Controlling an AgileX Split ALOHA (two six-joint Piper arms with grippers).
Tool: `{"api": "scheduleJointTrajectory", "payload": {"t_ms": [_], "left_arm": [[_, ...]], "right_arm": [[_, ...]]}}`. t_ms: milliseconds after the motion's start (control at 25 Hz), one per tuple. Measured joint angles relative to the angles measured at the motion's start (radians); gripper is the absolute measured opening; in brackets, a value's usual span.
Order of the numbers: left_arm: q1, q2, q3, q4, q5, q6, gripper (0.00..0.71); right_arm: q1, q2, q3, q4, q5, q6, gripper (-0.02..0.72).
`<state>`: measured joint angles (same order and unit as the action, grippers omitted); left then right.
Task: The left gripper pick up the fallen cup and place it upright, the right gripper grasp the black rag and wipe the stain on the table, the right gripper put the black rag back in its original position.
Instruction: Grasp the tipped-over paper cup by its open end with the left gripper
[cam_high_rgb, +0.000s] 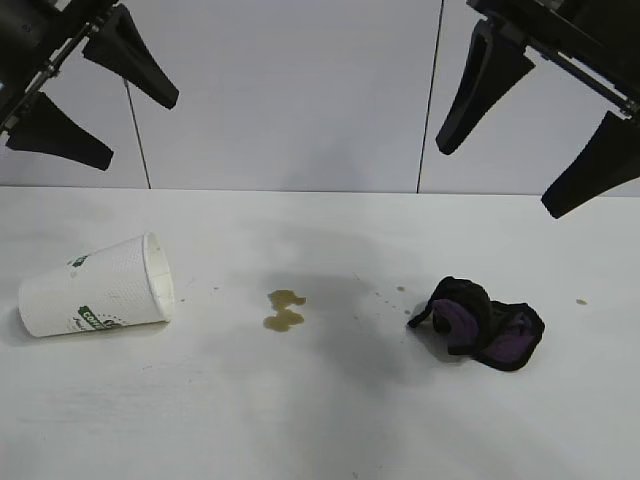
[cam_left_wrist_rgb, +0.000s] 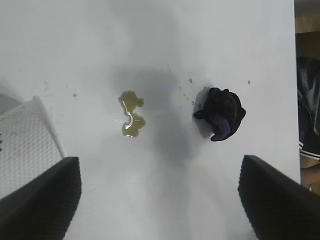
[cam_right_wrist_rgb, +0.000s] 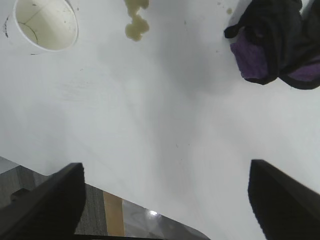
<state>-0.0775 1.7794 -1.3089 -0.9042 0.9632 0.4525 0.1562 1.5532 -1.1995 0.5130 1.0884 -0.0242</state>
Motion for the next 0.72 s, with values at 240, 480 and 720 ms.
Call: {"api": "scheduleJointTrajectory", "payload": {"t_ms": [240, 480, 720], "left_arm": [[0.0, 0.0, 0.0, -0.005, -0.009, 0.0, 0.617], [0.0, 0.0, -0.038, -0.004, 0.017, 0.049, 0.617], [-0.051, 0.0, -0.19, 0.193, 0.176, 0.374, 0.617]], "right_arm": [[0.0, 0.0, 0.0, 0.0, -0.001, 0.0, 0.61], [0.0, 0.0, 0.0, 0.0, -0.005, 0.0, 0.61], [0.0, 0.0, 0.0, 0.0, -0.005, -0.006, 0.61]]}}
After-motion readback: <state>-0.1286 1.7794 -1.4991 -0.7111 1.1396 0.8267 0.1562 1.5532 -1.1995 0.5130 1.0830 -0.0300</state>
